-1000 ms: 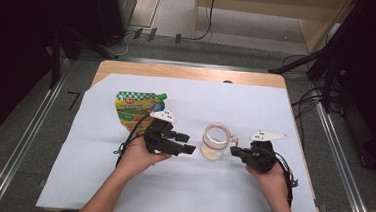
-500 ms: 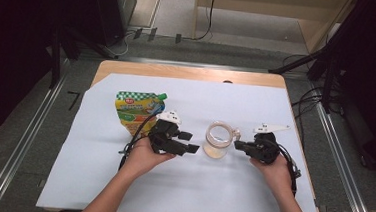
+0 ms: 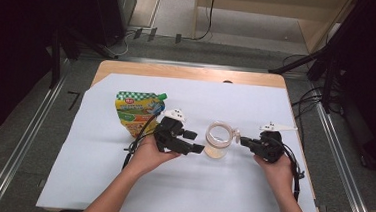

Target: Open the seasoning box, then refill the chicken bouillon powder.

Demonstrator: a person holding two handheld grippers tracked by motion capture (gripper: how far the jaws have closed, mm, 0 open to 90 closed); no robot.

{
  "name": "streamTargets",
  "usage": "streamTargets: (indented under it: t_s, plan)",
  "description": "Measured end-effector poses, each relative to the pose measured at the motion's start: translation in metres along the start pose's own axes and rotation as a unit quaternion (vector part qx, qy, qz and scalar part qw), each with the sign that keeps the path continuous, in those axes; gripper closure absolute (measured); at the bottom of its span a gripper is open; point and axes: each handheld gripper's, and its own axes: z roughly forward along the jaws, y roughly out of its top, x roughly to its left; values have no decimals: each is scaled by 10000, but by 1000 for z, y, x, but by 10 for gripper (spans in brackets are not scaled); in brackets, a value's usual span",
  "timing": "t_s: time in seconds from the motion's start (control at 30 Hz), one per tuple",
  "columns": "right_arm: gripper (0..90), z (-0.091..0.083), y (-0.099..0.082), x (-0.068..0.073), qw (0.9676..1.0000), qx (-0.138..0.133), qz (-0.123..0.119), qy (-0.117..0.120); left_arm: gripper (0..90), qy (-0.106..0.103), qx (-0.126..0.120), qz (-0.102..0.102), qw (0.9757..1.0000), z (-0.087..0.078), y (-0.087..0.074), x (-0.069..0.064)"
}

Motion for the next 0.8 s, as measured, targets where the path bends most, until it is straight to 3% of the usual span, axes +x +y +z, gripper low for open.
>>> streamTargets:
  t_s: [0.27, 0.4, 0.53, 0.63, 0.7, 0.8]
  plan:
    - [900, 9, 1, -3, 10000, 14, 54, 36, 382, -14, 77, 63, 9999, 3, 5, 2]
    - [900, 13, 2, -1, 9999, 28, -9, -104, 331, 15, 118, 196, 9997, 7, 9, 2]
    - [900, 15, 2, 0, 9998, 8, -85, -194, 317, 55, 43, 200, 9998, 7, 11, 4]
    - [900, 18, 4, 0, 9996, 43, -111, -257, 279, -150, 3, 205, 9997, 8, 12, 8]
    - [900, 19, 7, -1, 9995, 144, -125, -259, 247, -159, 21, 159, 9997, 9, 12, 9]
    - [900, 17, 11, 0, 9997, 39, -88, -246, 206, -132, 77, 181, 9997, 14, 12, 10]
